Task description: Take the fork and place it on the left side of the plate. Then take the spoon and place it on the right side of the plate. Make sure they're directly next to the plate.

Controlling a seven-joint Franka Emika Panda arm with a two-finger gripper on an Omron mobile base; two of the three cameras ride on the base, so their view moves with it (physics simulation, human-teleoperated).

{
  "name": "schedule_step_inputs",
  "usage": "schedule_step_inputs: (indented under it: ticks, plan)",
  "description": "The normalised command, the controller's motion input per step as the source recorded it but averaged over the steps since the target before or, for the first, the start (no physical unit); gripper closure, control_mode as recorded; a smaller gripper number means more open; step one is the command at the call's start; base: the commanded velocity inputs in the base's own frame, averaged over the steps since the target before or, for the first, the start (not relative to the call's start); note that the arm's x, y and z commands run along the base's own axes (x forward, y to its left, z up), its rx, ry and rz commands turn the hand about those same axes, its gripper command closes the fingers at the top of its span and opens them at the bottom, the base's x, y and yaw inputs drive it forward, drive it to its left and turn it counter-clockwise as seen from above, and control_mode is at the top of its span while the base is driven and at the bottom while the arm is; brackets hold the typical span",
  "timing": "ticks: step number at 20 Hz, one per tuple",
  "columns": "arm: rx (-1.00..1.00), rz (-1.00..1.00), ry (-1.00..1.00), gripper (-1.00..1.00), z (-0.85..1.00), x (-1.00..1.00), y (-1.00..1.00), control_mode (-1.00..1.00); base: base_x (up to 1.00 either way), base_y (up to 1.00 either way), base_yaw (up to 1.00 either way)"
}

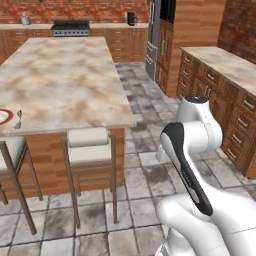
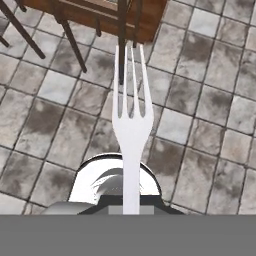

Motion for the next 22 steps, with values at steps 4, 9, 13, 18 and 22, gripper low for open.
schedule_step_inputs:
  ticks: [4,9,13,18,22]
  plan:
    - [0.0,0.0,0.0,1.0,0.0,0.0,0.0,1.0,-0.1,1.0,-0.1]
    - [0.0,0.0,0.0,1.0,0.0,0.0,0.0,1.0,0.03,1.0,-0.15]
    - [0.0,0.0,0.0,1.0,0.0,0.0,0.0,1.0,0.12,1.0,-0.16]
    - [0.0,0.0,0.0,1.0,0.0,0.0,0.0,1.0,0.54,1.0,-0.16]
    - [0.0,0.0,0.0,1.0,0.0,0.0,0.0,1.0,0.81,0.96,-0.07]
